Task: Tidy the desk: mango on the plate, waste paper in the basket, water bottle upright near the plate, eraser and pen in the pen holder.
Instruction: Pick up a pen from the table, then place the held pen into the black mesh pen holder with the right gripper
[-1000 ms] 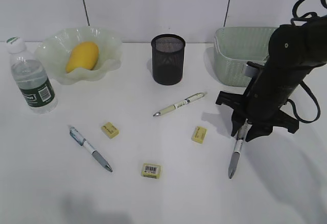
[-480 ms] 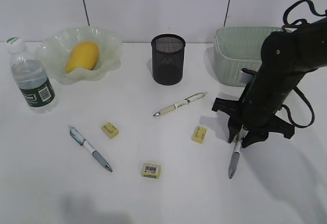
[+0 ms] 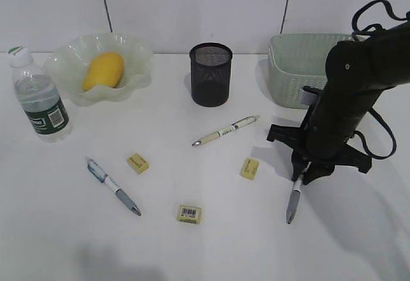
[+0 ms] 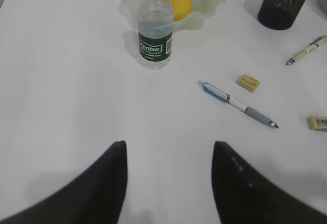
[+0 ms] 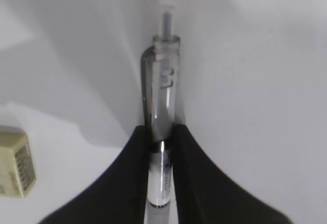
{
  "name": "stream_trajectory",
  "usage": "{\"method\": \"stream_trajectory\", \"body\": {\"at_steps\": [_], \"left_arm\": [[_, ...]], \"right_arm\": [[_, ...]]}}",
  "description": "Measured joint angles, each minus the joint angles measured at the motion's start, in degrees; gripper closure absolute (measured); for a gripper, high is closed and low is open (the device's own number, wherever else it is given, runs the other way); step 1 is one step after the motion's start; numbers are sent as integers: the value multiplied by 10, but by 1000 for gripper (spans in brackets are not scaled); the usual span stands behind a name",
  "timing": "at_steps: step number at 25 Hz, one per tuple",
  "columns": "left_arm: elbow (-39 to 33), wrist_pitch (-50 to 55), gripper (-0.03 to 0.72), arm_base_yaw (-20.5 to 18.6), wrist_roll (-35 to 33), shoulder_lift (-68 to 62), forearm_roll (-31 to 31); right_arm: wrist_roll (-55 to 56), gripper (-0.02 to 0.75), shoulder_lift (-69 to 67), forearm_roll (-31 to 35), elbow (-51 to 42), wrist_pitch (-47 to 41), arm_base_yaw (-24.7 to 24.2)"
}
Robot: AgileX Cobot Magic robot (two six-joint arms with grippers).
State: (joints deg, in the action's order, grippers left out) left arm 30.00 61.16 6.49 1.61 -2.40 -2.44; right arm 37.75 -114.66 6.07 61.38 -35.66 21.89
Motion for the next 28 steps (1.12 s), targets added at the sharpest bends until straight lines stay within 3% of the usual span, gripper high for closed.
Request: {"method": "stream_trajectory", "body": {"at_steps": [15,28], "left_arm": [[0,0,291,0,0,0,0],[0,0,297,0,0,0,0]], "right_arm": [[-87,616,92,-8,33,12,1],[-203,618,158,-12,99,245,17]]}}
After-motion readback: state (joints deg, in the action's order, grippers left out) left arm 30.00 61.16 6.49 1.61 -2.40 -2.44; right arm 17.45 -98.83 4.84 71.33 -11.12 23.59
